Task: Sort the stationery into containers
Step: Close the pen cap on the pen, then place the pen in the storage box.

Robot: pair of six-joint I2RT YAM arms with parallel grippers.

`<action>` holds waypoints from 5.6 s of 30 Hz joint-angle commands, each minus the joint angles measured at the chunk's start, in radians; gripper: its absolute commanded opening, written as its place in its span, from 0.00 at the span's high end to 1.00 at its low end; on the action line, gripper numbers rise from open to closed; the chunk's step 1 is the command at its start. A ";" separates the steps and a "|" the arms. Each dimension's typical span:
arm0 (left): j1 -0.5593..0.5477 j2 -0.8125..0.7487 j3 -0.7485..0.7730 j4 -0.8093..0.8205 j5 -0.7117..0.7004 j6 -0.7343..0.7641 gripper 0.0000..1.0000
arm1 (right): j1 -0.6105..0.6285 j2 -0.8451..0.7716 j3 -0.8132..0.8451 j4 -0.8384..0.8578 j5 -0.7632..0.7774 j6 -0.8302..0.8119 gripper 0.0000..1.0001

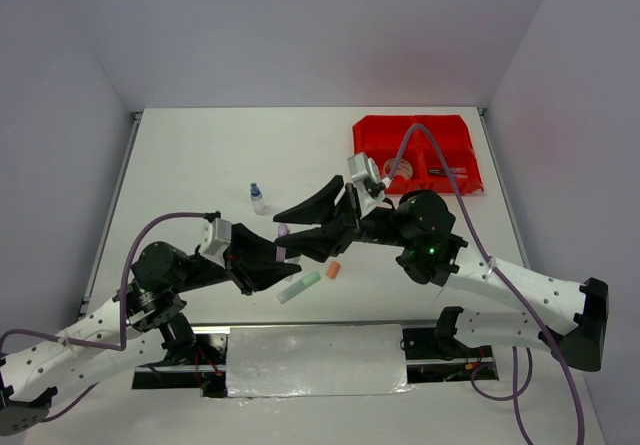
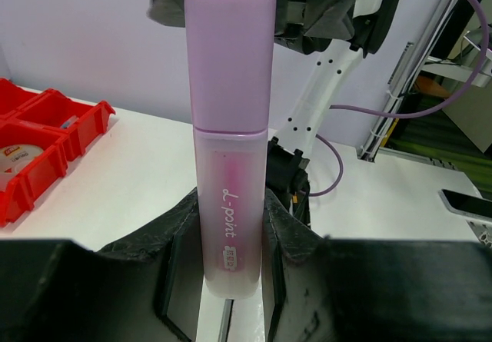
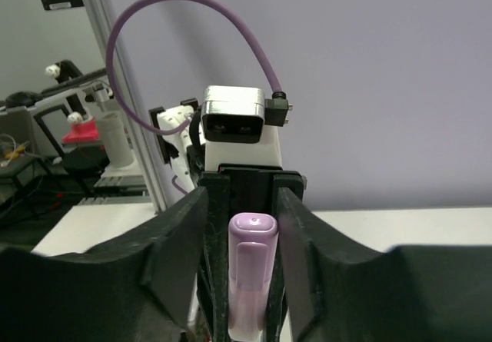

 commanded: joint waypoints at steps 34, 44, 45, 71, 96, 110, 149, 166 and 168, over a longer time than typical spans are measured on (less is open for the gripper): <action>0.002 0.001 0.090 0.002 -0.071 0.042 1.00 | 0.007 0.001 -0.106 -0.009 0.016 0.013 0.49; 0.002 -0.014 0.070 0.007 -0.067 0.040 1.00 | 0.005 -0.022 -0.111 0.025 0.021 0.018 0.37; 0.002 -0.015 0.066 0.011 -0.062 0.040 1.00 | 0.005 -0.023 -0.105 0.025 0.022 0.016 0.35; 0.002 0.013 0.041 0.022 0.002 0.034 1.00 | -0.006 0.003 0.032 0.042 0.023 -0.001 0.27; 0.002 -0.024 0.135 0.036 -0.018 0.066 1.00 | -0.024 0.033 -0.116 0.115 -0.066 0.021 1.00; 0.004 0.064 0.288 0.042 0.113 0.161 1.00 | -0.147 0.213 -0.299 0.477 -0.481 0.296 1.00; 0.004 0.096 0.193 -0.072 -0.292 0.046 0.60 | -0.136 -0.085 -0.338 -0.048 0.364 0.200 1.00; 0.004 0.246 0.429 -0.695 -0.879 -0.249 0.01 | -0.340 -0.241 -0.273 -0.225 0.568 0.092 1.00; 0.004 0.269 0.463 -0.798 -0.956 -0.280 0.00 | -0.412 -0.235 -0.259 -0.245 0.610 0.066 1.00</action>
